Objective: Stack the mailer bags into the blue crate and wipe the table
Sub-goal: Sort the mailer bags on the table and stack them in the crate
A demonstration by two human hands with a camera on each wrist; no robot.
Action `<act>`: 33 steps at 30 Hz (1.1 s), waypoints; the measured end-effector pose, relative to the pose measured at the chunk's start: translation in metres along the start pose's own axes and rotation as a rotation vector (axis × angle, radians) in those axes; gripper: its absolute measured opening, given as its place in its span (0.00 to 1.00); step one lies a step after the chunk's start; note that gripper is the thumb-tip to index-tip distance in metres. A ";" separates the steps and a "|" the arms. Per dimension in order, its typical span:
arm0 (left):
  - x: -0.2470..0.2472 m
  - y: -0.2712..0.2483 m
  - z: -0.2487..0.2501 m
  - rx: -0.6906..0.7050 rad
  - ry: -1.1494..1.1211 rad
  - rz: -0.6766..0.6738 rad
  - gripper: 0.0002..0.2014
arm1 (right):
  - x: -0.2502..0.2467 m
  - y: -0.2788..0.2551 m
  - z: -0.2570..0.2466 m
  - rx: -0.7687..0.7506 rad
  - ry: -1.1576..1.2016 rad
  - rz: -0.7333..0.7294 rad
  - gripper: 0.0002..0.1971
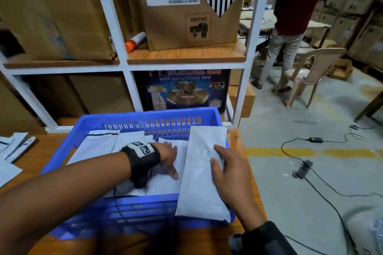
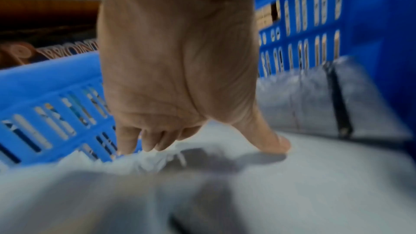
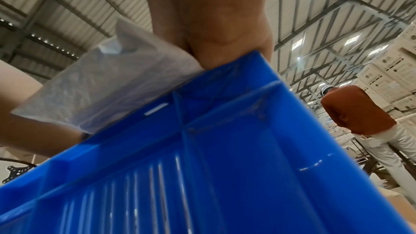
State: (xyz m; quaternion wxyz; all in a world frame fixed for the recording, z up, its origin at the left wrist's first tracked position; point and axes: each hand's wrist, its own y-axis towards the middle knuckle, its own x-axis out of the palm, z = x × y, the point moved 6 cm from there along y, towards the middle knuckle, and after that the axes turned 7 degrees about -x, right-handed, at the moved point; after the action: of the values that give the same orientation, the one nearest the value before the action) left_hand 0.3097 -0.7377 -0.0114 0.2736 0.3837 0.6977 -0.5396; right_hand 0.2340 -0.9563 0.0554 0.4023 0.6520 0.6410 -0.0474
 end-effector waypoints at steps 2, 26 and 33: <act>-0.024 -0.027 -0.012 0.070 -0.043 0.052 0.53 | -0.001 0.001 -0.001 -0.004 -0.013 0.023 0.17; 0.099 -0.128 -0.135 -0.078 -0.614 0.277 0.41 | 0.117 0.127 -0.012 0.245 -0.589 -0.864 0.05; 0.098 -0.127 -0.134 -0.085 -0.621 0.237 0.40 | 0.143 0.106 0.012 0.411 -0.763 -1.031 0.14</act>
State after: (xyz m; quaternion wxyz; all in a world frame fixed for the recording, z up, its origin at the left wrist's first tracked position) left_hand 0.1540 -0.6006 0.0151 0.5498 0.2678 0.5534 -0.5654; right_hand 0.3568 -0.8342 0.0140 0.3944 0.2633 0.6612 -0.5813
